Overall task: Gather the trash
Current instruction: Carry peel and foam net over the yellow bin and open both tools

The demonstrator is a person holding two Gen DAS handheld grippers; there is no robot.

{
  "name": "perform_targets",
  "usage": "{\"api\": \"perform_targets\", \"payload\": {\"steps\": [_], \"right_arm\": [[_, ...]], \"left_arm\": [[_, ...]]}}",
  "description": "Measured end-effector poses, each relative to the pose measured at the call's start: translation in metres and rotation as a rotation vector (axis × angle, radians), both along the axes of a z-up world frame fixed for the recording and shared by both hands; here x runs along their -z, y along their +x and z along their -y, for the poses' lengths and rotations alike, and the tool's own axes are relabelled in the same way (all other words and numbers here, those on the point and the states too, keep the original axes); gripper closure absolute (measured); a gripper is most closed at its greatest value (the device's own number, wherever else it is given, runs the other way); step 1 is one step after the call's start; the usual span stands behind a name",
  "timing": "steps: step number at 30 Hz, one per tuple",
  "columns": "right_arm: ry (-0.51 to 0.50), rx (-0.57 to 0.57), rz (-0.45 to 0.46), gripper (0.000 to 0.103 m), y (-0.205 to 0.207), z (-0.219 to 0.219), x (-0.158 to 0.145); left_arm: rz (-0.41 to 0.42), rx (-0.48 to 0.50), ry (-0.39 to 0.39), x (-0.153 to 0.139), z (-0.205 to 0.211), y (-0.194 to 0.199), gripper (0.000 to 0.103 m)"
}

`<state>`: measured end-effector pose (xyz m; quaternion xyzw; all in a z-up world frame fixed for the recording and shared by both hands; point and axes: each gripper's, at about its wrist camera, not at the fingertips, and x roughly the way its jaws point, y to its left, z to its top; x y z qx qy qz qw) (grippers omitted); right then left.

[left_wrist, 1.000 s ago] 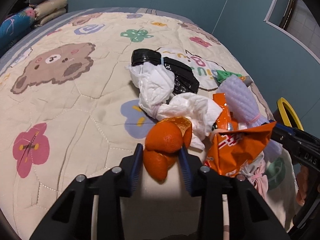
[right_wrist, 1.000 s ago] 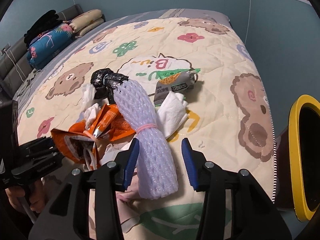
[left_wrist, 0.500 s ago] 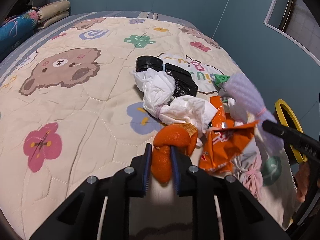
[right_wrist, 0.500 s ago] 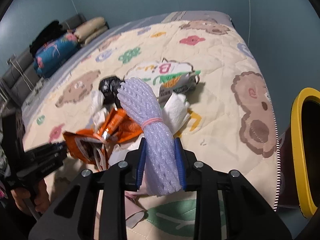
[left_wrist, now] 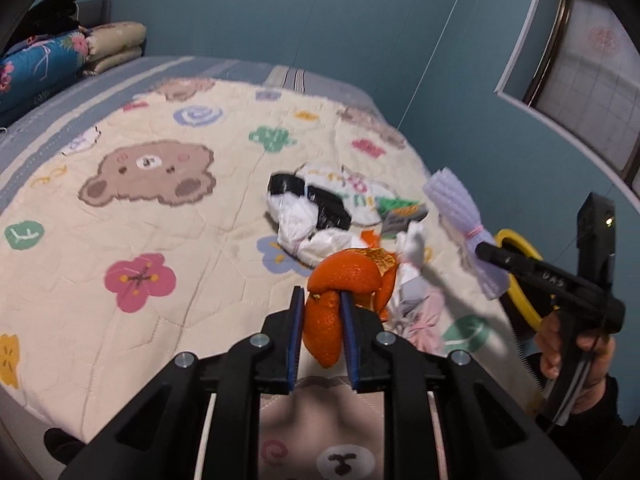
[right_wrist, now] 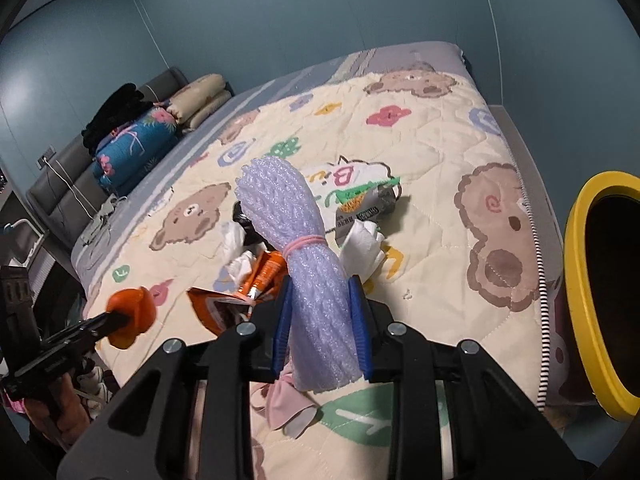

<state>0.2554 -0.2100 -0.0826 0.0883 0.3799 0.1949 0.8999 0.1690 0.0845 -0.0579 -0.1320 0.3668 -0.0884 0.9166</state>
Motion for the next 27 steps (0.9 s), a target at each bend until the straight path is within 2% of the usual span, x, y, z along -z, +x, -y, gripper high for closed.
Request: {"api": "perform_targets", "payload": {"steps": [6, 12, 17, 27], "right_arm": [[0.019, 0.011, 0.028, 0.077, -0.015, 0.010, -0.020], [0.041, 0.031, 0.052, 0.077, -0.030, 0.030, -0.038], [0.036, 0.064, 0.081, 0.077, -0.042, 0.050, -0.056], [0.041, 0.126, 0.128, 0.077, -0.051, 0.097, -0.078]], "left_arm": [[0.079, -0.009, 0.022, -0.035, 0.003, -0.019, 0.086], [0.124, 0.018, 0.046, -0.059, 0.018, -0.023, 0.086], [0.145, 0.013, 0.046, -0.071, 0.033, -0.022, 0.086], [0.162, 0.080, 0.068, -0.089, 0.077, -0.002, 0.086]]}}
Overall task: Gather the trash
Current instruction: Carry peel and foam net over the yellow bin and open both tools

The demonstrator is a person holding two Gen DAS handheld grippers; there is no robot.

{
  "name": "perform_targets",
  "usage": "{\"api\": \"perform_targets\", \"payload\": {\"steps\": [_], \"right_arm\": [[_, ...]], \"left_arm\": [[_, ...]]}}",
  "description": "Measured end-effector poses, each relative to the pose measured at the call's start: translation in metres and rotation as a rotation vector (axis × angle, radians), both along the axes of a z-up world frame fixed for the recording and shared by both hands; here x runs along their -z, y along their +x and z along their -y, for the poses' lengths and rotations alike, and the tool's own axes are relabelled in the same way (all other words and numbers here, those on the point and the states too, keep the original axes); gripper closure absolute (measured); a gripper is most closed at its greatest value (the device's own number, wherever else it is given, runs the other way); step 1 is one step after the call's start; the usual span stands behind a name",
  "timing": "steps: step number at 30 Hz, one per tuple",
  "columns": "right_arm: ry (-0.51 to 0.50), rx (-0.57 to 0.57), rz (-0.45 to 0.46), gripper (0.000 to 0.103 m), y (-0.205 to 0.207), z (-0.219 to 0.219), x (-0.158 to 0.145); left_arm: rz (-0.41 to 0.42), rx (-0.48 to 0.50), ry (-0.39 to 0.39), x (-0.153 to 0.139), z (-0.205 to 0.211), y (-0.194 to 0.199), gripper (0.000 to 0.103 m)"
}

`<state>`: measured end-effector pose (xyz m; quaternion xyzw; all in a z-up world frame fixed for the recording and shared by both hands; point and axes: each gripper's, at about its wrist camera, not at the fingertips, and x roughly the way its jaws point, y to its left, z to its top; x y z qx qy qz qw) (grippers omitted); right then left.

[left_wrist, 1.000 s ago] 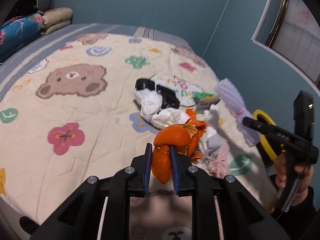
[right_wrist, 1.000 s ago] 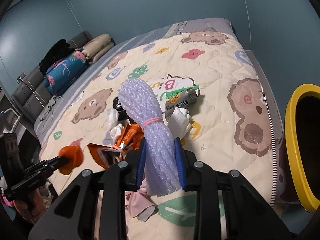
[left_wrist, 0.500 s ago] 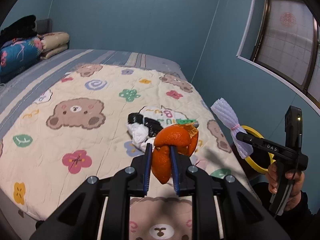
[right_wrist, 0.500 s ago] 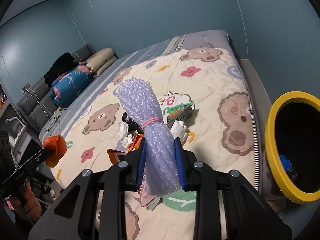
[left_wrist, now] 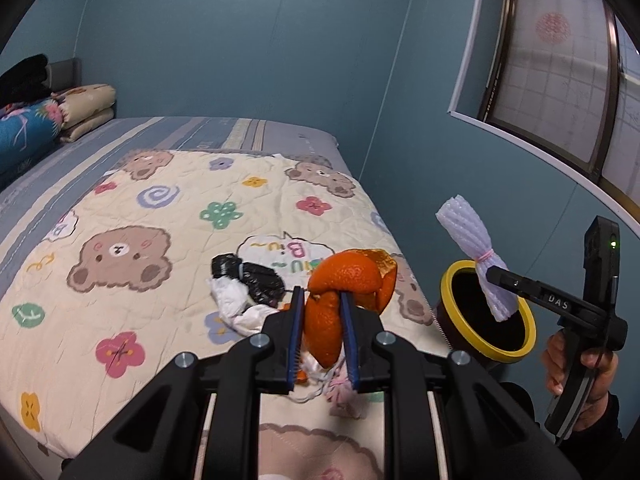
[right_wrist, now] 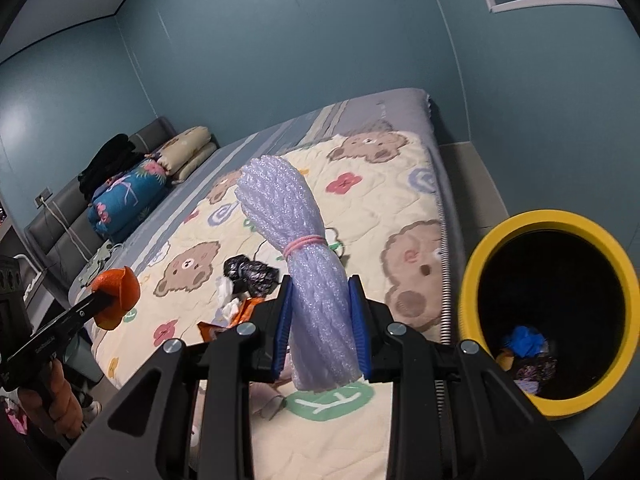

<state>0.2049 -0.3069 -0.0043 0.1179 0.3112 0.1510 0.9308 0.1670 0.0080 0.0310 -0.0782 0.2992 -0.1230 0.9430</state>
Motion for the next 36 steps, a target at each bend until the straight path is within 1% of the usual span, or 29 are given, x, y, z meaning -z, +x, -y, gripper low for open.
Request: {"api": "perform_targets", "payload": {"steps": [8, 11, 20, 27, 32, 36], "right_arm": [[0.023, 0.062, 0.010, 0.077, 0.000, 0.041, -0.009], [0.020, 0.086, 0.019, 0.077, 0.000, 0.055, -0.013], [0.016, 0.173, 0.047, 0.077, -0.008, 0.099, -0.020], [0.021, 0.246, 0.041, 0.077, -0.016, 0.133, -0.019], [0.026, 0.290, 0.032, 0.077, -0.015, 0.154, -0.014], [0.031, 0.321, 0.018, 0.077, -0.013, 0.169, -0.007]], "left_arm": [[-0.006, 0.073, 0.017, -0.008, 0.039, 0.024, 0.086], [-0.004, 0.107, 0.032, -0.010, 0.060, 0.035, 0.086], [-0.005, 0.199, 0.043, -0.013, 0.117, 0.064, 0.086], [-0.013, 0.272, 0.027, -0.010, 0.163, 0.082, 0.086], [-0.030, 0.323, 0.022, -0.005, 0.195, 0.093, 0.086], [-0.027, 0.352, 0.043, 0.000, 0.217, 0.098, 0.086]]}}
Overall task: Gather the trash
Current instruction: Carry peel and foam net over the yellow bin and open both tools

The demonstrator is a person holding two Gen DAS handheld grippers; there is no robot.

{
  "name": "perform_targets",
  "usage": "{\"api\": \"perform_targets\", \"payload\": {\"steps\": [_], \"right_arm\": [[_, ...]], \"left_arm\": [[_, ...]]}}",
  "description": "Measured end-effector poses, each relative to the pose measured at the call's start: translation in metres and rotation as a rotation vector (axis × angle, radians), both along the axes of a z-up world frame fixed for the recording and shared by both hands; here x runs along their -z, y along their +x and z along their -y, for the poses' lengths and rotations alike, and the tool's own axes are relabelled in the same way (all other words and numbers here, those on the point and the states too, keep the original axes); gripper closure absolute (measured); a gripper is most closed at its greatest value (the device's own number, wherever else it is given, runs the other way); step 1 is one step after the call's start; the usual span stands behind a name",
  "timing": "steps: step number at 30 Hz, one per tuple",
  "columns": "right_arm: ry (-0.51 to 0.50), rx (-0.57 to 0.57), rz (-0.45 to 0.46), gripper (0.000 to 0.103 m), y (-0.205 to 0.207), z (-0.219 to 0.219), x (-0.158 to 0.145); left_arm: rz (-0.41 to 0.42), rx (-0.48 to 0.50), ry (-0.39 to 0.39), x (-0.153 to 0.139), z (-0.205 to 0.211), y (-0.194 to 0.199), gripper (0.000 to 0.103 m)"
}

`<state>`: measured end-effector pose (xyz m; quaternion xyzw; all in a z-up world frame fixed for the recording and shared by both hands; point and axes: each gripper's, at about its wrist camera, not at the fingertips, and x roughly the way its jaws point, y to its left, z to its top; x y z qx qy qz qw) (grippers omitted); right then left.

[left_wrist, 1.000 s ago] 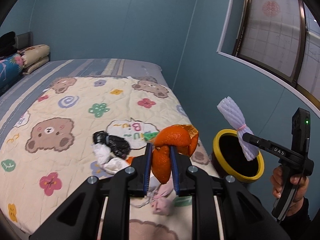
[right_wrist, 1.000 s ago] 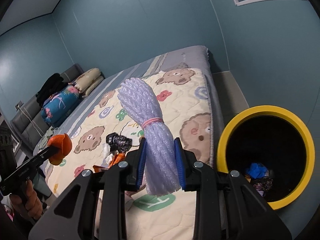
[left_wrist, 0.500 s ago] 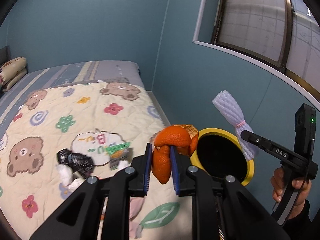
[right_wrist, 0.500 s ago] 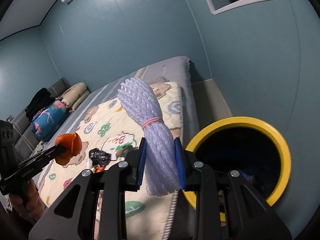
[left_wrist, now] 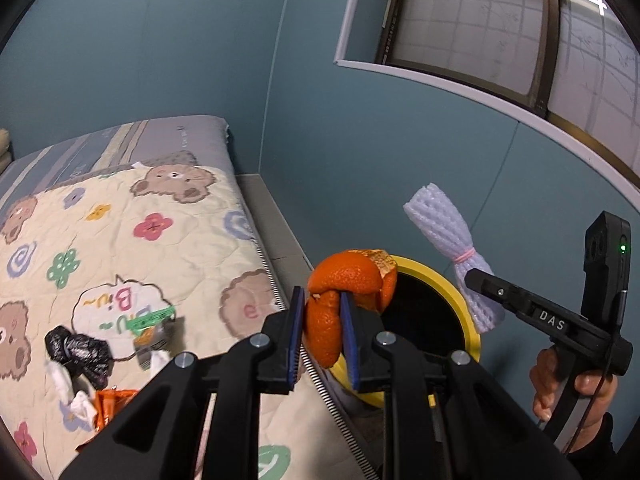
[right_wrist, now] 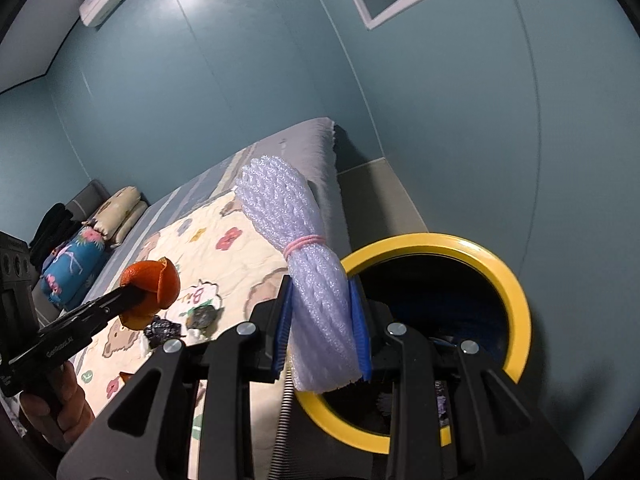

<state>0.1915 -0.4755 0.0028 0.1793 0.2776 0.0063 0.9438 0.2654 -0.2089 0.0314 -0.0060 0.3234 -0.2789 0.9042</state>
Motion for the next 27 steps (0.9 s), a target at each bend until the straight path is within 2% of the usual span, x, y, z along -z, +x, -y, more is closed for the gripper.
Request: {"api": "perform_targets", "payload": {"steps": [13, 22, 27], "right_arm": [[0.048, 0.086, -0.069, 0.077, 0.017, 0.049, 0.037], [0.050, 0.126, -0.111, 0.076, 0.025, 0.062, 0.066], [0.059, 0.171, -0.157, 0.076, 0.037, 0.077, 0.090]], "left_arm": [[-0.043, 0.067, 0.038, 0.034, 0.061, 0.029, 0.086], [-0.092, 0.092, 0.056, 0.062, 0.091, 0.044, 0.086], [-0.118, 0.108, 0.093, 0.078, 0.109, 0.051, 0.086]]}}
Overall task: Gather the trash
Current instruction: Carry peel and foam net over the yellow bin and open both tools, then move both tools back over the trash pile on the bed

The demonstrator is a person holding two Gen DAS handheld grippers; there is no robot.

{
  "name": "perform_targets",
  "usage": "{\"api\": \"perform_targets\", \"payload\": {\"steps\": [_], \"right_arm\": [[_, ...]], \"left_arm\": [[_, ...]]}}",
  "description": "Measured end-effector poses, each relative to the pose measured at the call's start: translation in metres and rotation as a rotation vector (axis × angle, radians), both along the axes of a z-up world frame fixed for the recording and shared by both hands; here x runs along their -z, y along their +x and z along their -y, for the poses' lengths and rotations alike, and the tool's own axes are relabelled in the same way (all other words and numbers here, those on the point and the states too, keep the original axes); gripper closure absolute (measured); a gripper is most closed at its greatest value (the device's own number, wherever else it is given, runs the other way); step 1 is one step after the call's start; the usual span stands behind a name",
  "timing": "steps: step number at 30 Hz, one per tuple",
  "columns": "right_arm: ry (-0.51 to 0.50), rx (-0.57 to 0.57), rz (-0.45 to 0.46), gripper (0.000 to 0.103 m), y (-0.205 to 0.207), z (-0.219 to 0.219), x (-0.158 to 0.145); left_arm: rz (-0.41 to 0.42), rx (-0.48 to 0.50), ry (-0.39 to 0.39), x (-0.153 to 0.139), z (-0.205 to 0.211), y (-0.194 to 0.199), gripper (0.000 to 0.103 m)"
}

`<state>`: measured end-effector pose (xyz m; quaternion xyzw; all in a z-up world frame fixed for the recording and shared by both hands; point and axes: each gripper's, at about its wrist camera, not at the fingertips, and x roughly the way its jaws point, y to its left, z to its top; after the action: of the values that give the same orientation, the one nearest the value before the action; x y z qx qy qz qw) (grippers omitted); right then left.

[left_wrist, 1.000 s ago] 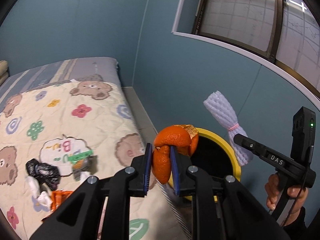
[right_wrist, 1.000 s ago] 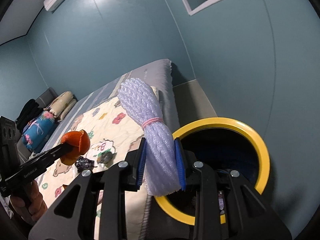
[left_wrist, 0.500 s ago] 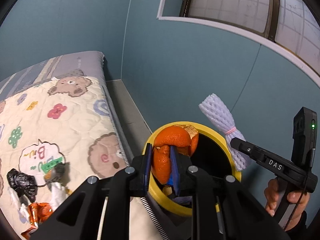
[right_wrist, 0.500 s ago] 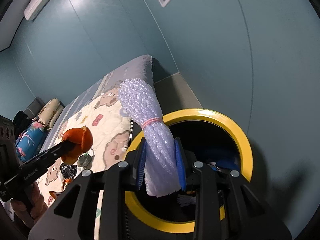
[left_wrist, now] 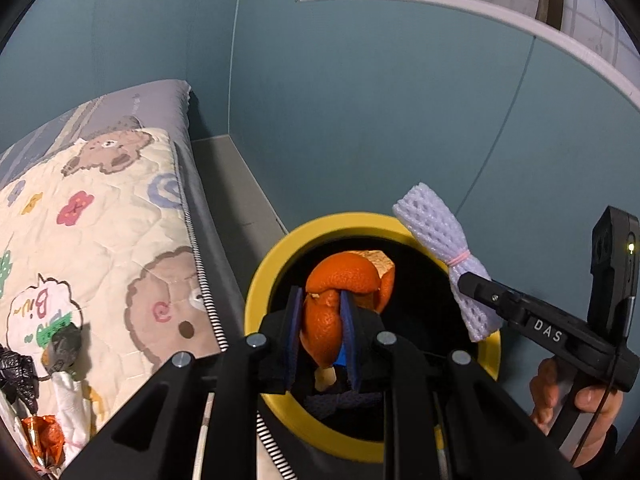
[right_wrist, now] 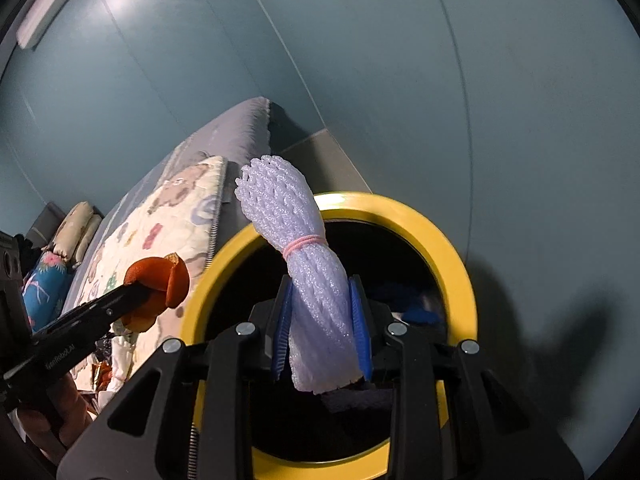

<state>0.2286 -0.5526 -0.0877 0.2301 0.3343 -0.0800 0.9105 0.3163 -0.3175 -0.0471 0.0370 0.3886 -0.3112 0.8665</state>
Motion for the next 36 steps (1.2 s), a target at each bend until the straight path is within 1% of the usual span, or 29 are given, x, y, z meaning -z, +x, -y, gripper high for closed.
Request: {"api": "perform_targets", "payload": {"steps": [3, 5, 6, 8, 10, 11, 13, 14, 16, 19, 20, 24, 27, 29, 32, 36], "right_arm": [[0.002, 0.012, -0.010, 0.075, 0.002, 0.004, 0.005], [-0.003, 0.019, -0.012, 0.072, 0.002, 0.005, 0.005], [-0.009, 0.023, -0.013, 0.071, 0.002, 0.005, 0.005], [-0.015, 0.033, -0.012, 0.070, 0.003, 0.006, 0.004], [-0.017, 0.047, -0.021, 0.070, 0.006, 0.008, 0.004], [-0.015, 0.055, -0.023, 0.070, 0.006, 0.009, 0.005], [-0.015, 0.059, -0.028, 0.067, 0.005, 0.008, 0.004], [-0.013, 0.063, -0.028, 0.063, 0.005, 0.007, 0.004], [-0.014, 0.067, -0.032, 0.059, 0.006, 0.006, 0.003], [-0.004, 0.067, -0.041, 0.053, 0.006, 0.005, 0.005], [-0.001, 0.068, -0.041, 0.049, 0.005, 0.004, 0.005], [-0.004, 0.065, -0.031, 0.039, 0.003, -0.002, 0.002], [-0.005, 0.052, -0.020, 0.038, 0.000, -0.009, -0.004], [-0.005, 0.031, -0.003, 0.037, -0.004, -0.016, -0.011], [-0.023, -0.018, 0.036, 0.036, -0.008, -0.037, -0.026], [-0.039, -0.083, 0.072, 0.035, -0.010, -0.066, -0.045]], "left_arm": [[-0.019, 0.006, 0.004, 0.008, 0.008, 0.002, 0.085], [-0.028, 0.008, -0.004, 0.011, 0.010, 0.003, 0.079], [-0.032, 0.007, -0.008, 0.012, 0.010, 0.004, 0.074], [-0.031, 0.002, -0.018, 0.012, 0.010, 0.004, 0.058], [-0.022, -0.003, -0.027, 0.009, 0.009, 0.003, 0.052], [-0.015, -0.002, -0.028, 0.007, 0.009, 0.002, 0.046], [0.006, -0.006, -0.021, 0.005, 0.008, -0.002, 0.038], [0.016, -0.008, -0.016, 0.004, 0.007, -0.003, 0.037], [0.031, -0.016, -0.004, 0.003, 0.004, -0.004, 0.030], [0.036, -0.033, -0.004, 0.001, -0.006, -0.004, 0.026], [0.034, -0.041, -0.006, 0.000, -0.010, -0.003, 0.026], [0.033, -0.076, -0.027, -0.005, -0.030, -0.001, 0.023], [0.042, -0.108, -0.032, -0.010, -0.049, -0.001, 0.021], [0.038, -0.125, -0.051, -0.013, -0.063, -0.001, 0.020], [0.050, -0.154, -0.062, -0.020, -0.080, -0.008, 0.018], [0.073, -0.200, -0.050, -0.026, -0.112, -0.012, 0.017]]}}
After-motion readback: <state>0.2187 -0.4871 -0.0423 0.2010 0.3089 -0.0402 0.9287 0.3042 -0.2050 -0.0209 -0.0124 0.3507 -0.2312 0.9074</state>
